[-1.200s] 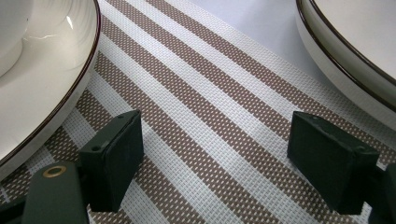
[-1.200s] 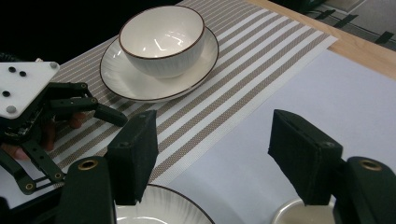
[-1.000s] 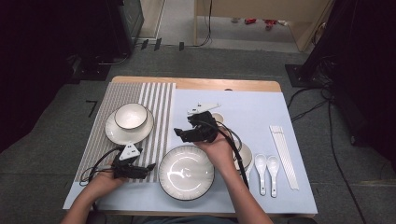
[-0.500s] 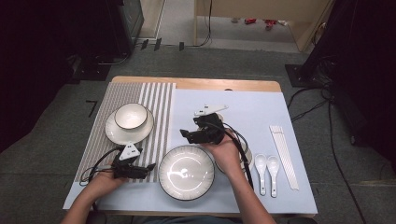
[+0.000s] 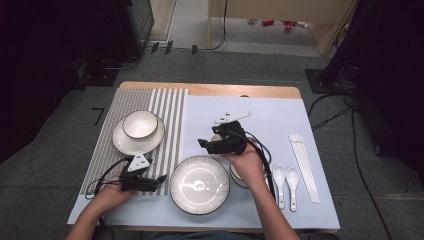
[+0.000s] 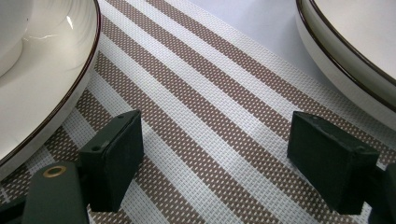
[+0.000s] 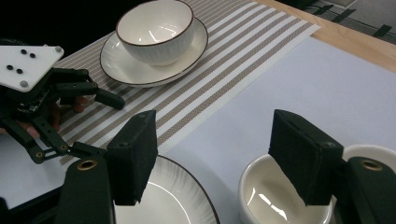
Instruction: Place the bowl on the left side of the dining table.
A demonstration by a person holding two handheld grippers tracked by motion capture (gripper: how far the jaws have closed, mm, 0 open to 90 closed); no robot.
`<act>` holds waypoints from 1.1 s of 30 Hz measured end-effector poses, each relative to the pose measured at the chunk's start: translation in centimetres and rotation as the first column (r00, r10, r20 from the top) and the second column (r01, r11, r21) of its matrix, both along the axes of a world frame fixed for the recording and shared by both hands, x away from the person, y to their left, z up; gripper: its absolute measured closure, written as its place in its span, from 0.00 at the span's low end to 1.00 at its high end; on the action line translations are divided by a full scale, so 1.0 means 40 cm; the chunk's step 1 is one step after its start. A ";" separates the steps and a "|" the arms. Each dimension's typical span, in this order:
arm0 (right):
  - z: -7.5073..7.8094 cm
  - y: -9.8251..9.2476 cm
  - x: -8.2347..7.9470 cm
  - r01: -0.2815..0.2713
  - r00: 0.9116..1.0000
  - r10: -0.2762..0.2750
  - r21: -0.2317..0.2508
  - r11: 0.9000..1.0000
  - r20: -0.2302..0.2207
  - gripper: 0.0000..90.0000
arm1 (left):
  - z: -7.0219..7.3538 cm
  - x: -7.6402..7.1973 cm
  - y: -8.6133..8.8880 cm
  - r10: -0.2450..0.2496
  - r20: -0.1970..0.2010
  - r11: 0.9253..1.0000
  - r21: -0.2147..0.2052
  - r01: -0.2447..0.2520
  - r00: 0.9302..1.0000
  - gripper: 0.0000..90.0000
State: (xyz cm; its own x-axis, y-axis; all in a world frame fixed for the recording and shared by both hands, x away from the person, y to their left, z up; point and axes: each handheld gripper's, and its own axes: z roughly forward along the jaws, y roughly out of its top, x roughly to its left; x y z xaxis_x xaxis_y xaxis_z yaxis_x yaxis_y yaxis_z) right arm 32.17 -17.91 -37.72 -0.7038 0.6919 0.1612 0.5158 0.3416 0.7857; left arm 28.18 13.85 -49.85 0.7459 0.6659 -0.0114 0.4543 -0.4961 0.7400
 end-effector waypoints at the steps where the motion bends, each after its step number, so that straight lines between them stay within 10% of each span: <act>1: 0.000 -0.002 -0.001 -0.001 1.000 0.001 0.002 1.000 0.002 0.36 | 0.000 0.000 0.000 0.000 0.000 1.000 0.000 0.000 1.000 0.21; 33: -0.009 -0.076 -0.029 0.019 1.000 -0.018 -0.013 1.000 0.017 0.35 | 0.000 0.000 0.000 0.000 0.001 1.000 0.003 0.000 1.000 0.21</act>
State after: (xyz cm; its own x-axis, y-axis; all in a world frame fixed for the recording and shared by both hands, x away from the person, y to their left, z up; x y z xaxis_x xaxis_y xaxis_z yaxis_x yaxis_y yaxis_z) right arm 31.00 -20.96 -38.06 -0.6934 0.7068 0.1401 0.5085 0.3422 0.7902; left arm 28.18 13.84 -49.84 0.7458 0.6661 -0.0089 0.4536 -0.4979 0.7392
